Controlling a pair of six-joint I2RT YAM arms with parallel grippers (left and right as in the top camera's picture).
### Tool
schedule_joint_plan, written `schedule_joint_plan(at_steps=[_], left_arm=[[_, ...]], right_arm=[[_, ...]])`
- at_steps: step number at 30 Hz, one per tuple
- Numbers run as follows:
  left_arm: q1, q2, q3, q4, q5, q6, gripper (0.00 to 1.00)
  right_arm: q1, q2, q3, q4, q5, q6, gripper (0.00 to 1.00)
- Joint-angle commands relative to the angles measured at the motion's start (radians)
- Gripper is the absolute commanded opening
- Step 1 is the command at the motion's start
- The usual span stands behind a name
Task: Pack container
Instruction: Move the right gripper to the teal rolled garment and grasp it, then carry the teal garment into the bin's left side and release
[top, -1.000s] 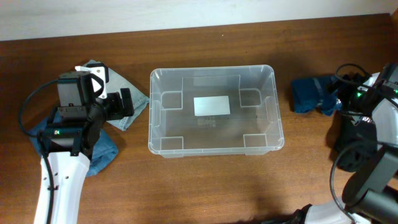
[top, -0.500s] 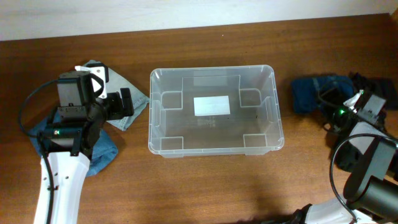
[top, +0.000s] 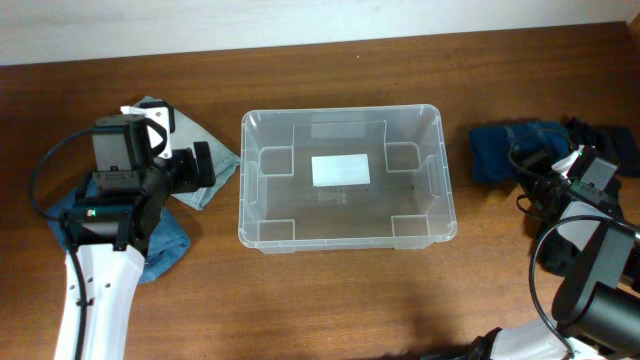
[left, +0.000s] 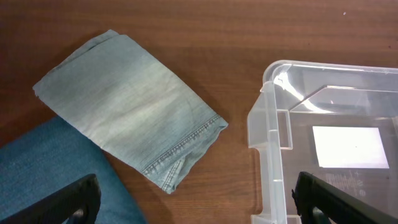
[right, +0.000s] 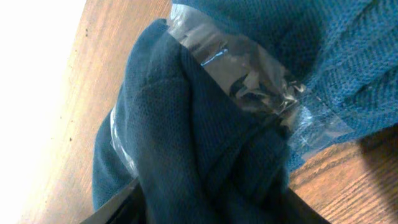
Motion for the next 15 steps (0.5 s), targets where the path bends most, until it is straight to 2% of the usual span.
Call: schedule_joint_plan(at_steps=[1,4,6,8,15], left_arm=[[-0.001,0.002,0.024,-0.009,-0.008,0.017,0.99],[-0.001,0.002,0.024,-0.012,-0.022,0.016,0.99],[-0.001,0.002,0.024,-0.012,-0.052,0.016,0.99],[-0.001,0.002,0.024,-0.012,-0.053,0.016,0.99],[-0.001,0.002,0.024,-0.014,-0.052,0.016,0.99]], right_arm=[[-0.004,0.009,-0.013,-0.015,0.014,-0.084,0.4],[-0.003,-0.022,0.006,-0.013,-0.045,-0.113,0.29],[0.005,-0.117,0.05,-0.038,-0.079,-0.119,0.17],[0.023,-0.179,0.087,-0.095,-0.079,-0.167,0.14],[0.171,-0.397,0.328,-0.513,-0.016,-0.403,0.07]])
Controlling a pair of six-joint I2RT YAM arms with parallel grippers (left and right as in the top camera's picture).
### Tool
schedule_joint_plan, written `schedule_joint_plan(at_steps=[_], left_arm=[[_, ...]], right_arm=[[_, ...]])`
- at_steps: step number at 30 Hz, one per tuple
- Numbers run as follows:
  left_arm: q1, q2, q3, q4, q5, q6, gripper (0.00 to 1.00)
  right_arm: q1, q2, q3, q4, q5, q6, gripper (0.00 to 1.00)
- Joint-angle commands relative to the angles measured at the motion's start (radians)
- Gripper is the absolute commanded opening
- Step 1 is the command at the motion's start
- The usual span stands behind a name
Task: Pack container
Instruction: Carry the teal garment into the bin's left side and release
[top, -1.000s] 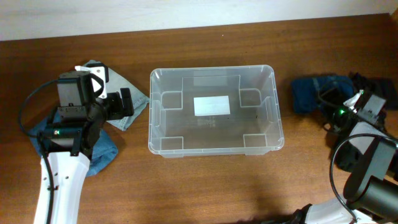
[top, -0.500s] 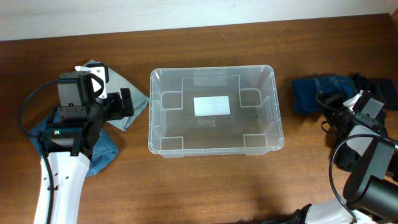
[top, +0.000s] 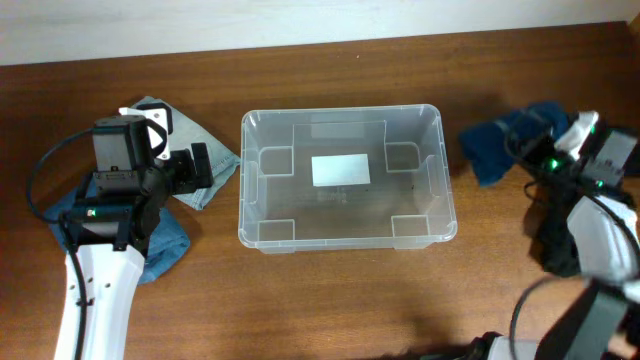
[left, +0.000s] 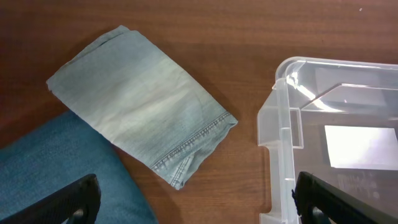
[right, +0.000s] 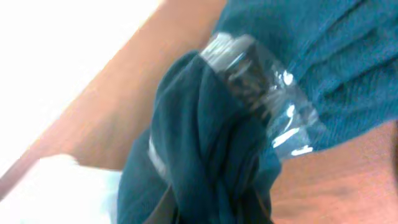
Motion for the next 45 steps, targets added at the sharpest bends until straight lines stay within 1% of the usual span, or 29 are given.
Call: schedule_joint_plan(at_steps=[1,3,5,6,11,13,15,19,22,23,25,29,32,33,35,40,43,45], left_arm=[[-0.001,0.002,0.024,-0.002,-0.013,0.016,1.0],[-0.001,0.002,0.024,-0.002,-0.013,0.016,0.99],[-0.001,0.002,0.024,-0.002,-0.013,0.016,0.99],[-0.001,0.002,0.024,-0.002,-0.013,0.016,0.99],[-0.001,0.002,0.024,-0.016,-0.013,0.016,0.99],[-0.001,0.002,0.024,-0.021,-0.013,0.016,0.99],[-0.001,0.002,0.024,-0.027,-0.013,0.016,0.99],[-0.001,0.002,0.024,-0.027,-0.013,0.016,0.99],[-0.001,0.002,0.024,-0.027,-0.013,0.016,0.99],[-0.001,0.002,0.024,-0.027,-0.013,0.016,0.99],[-0.001,0.002,0.024,-0.027,-0.014,0.016,0.99],[-0.001,0.002,0.024,-0.027,-0.013,0.016,0.99],[-0.001,0.002,0.024,-0.027,-0.013,0.016,0.99],[-0.001,0.002,0.024,-0.027,-0.013,0.016,0.99],[-0.001,0.002,0.024,-0.027,-0.013,0.016,0.99],[-0.001,0.002,0.024,-0.027,-0.013,0.016,0.99],[-0.001,0.002,0.024,-0.027,-0.013,0.016,0.99],[-0.001,0.002,0.024,-0.027,-0.013,0.016,0.99]], right_arm=[[0.103,-0.137,0.178,-0.152,-0.001,-0.178,0.08],[0.188,-0.177,0.259,-0.281,0.003,-0.219,0.07],[0.274,-0.204,0.303,-0.349,0.025,-0.228,0.07],[0.298,-0.21,0.312,-0.363,0.029,-0.228,0.08],[0.543,-0.213,0.317,-0.407,0.043,-0.225,0.07],[0.643,-0.188,0.316,-0.43,0.044,-0.203,0.07],[0.756,-0.139,0.316,-0.442,0.086,-0.121,0.07],[0.933,-0.021,0.316,-0.441,0.178,-0.038,0.04],[1.025,0.072,0.316,-0.415,0.186,-0.027,0.04],[1.061,0.126,0.316,-0.387,0.185,0.002,0.04],[1.094,0.206,0.316,-0.324,0.182,0.003,0.04],[1.106,0.282,0.316,-0.253,0.168,0.003,0.04],[1.106,0.316,0.316,-0.243,0.166,-0.002,0.04],[1.106,0.32,0.316,-0.247,0.166,-0.001,0.27],[1.106,0.325,0.316,-0.252,0.167,-0.002,0.99],[1.095,0.322,0.317,-0.288,0.238,-0.012,0.99],[1.075,0.283,0.322,-0.323,0.284,-0.013,0.99],[1.062,0.235,0.341,-0.344,0.324,-0.047,0.98]])
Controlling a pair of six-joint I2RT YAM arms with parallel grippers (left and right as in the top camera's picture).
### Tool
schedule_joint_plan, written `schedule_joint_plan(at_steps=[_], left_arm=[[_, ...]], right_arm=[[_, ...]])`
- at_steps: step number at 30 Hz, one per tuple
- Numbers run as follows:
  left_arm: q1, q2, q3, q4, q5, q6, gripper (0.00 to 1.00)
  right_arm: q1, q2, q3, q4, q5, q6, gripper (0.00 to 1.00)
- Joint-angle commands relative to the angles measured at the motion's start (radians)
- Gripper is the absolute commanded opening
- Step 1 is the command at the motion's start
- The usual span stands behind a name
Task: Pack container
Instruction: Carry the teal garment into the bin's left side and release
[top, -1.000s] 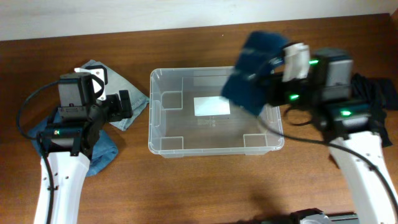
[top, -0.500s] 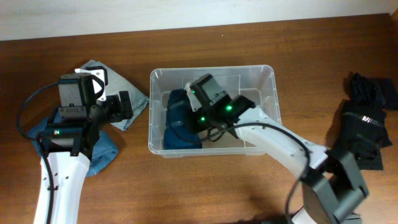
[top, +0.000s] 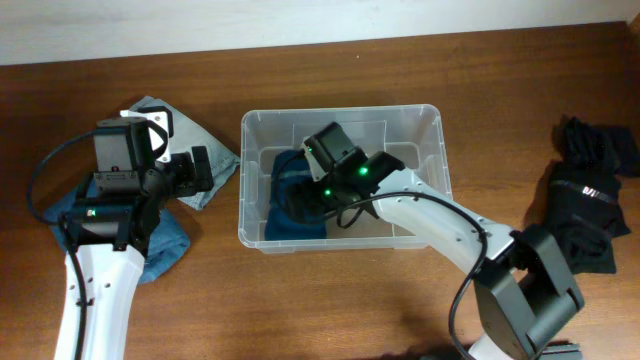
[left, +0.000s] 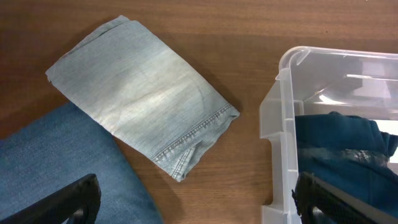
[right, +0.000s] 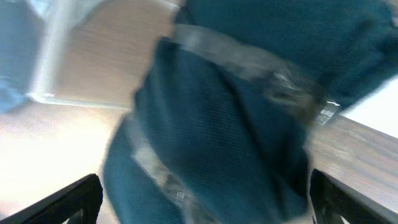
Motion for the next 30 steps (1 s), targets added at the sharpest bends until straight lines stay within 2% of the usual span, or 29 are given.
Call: schedule_joint_plan(at_steps=[1,4,5,9,10,12,22,27,30], left_arm=[[-0.001,0.002,0.023,0.003,-0.01,0.016,0.99],[-0.001,0.002,0.023,0.003,-0.01,0.016,0.99],[-0.001,0.002,0.023,0.003,-0.01,0.016,0.99],[-0.001,0.002,0.023,0.003,-0.01,0.016,0.99],[-0.001,0.002,0.023,0.002,-0.01,0.016,0.99],[-0.001,0.002,0.023,0.002,-0.01,0.016,0.99],[-0.001,0.002,0.023,0.002,-0.01,0.016,0.99],[-0.001,0.002,0.023,0.002,-0.01,0.016,0.99],[-0.001,0.002,0.023,0.001,-0.01,0.016,0.99]], right_arm=[[-0.024,-0.111,0.055,-0.017,0.098,-0.072,0.98],[-0.021,-0.163,0.093,-0.029,0.097,-0.164,0.98],[-0.018,-0.172,0.102,-0.031,0.097,-0.175,0.92],[-0.014,-0.154,0.1,-0.032,0.088,-0.174,0.34],[-0.014,-0.128,0.097,-0.038,0.082,-0.174,0.23],[-0.013,-0.076,0.095,-0.048,0.064,-0.174,0.13],[-0.013,0.257,0.095,-0.067,-0.069,-0.175,0.13],[-0.023,0.239,0.105,-0.095,-0.04,-0.175,0.13],[-0.037,0.167,0.154,-0.158,0.035,-0.175,0.18]])
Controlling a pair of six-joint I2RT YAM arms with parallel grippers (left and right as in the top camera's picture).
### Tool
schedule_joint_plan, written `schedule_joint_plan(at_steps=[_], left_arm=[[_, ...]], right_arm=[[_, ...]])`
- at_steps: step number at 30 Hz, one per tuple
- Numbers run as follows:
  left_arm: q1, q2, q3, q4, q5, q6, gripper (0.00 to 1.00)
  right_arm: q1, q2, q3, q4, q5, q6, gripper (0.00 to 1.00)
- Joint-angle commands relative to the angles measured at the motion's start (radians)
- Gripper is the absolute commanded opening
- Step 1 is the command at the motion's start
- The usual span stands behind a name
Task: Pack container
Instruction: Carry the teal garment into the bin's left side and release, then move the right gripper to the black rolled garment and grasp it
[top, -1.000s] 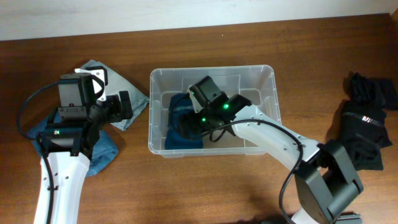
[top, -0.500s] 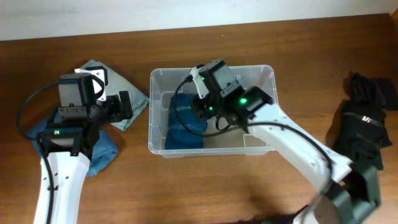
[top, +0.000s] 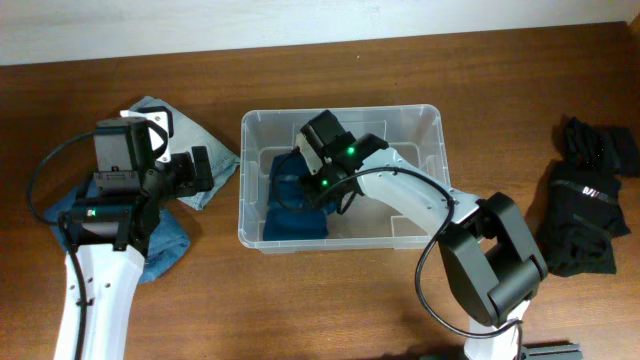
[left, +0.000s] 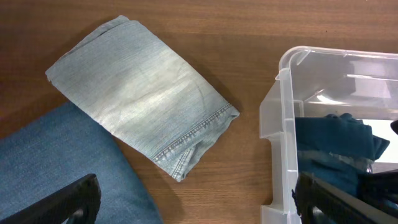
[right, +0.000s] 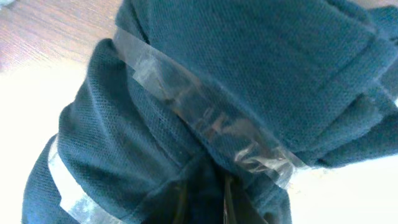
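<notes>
The clear plastic container (top: 441, 150) sits mid-table. A dark blue knit bundle (top: 285, 208), bound with clear tape, lies in its left half and also shows in the right wrist view (right: 205, 93) and through the container's corner (left: 329, 146). My right gripper (top: 320, 185) is inside the container, its fingers close together on a fold of the bundle (right: 205, 202). My left gripper (left: 199, 205) stands open above the table between a folded light denim piece (left: 143, 106) and the container's left wall (left: 280, 124), holding nothing.
Darker blue jeans (top: 165, 245) lie under my left arm, also seen at the lower left (left: 56, 168). A black garment (top: 585, 205) is heaped at the far right of the table. The container's right half holds a white label.
My right gripper, open over the blue bundle in the container a second ago, is now shut on a fold of it and sits slightly farther back. The left arm has not moved.
My right gripper first held the blue bundle at the table's right side, next to the black garment. Then it had lifted the bundle there. Later the bundle lay in the container's left half with the gripper open, and now the gripper is shut on it.
</notes>
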Motion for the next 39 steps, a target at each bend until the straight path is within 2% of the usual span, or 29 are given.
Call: schedule_joint_plan(at_steps=[1,4,8,10,14,19,22,27,32,39], left_arm=[[-0.001,0.002,0.023,0.001,-0.01,0.016,0.99],[-0.001,0.002,0.023,0.001,-0.01,0.016,0.99],[-0.001,0.002,0.023,0.001,-0.01,0.016,0.99],[-0.001,0.002,0.023,0.001,-0.01,0.016,0.99],[-0.001,0.002,0.023,0.002,-0.01,0.016,0.99],[-0.001,0.002,0.023,0.003,-0.01,0.016,0.99],[-0.001,0.002,0.023,0.003,-0.01,0.016,0.99],[-0.001,0.002,0.023,0.003,-0.01,0.016,0.99],[-0.001,0.002,0.023,0.003,-0.01,0.016,0.99],[-0.001,0.002,0.023,0.002,-0.01,0.016,0.99]], right_arm=[[-0.01,-0.053,0.036,-0.098,0.092,-0.007,0.2],[-0.039,-0.154,0.116,-0.184,0.21,0.025,0.36],[-0.16,-0.364,0.154,-0.212,0.348,0.149,0.87],[-0.241,-0.438,0.154,-0.227,0.353,0.182,0.99],[-0.486,-0.553,0.145,-0.318,0.349,0.204,0.99],[-0.883,-0.571,0.1,-0.463,0.328,0.204,0.98],[-1.108,-0.548,0.019,-0.461,0.288,0.2,0.98],[-1.42,-0.447,-0.134,-0.349,0.243,0.155,0.98],[-1.566,-0.31,-0.179,-0.241,0.151,0.108,0.99],[-1.57,-0.116,-0.179,-0.123,0.005,-0.01,0.98]])
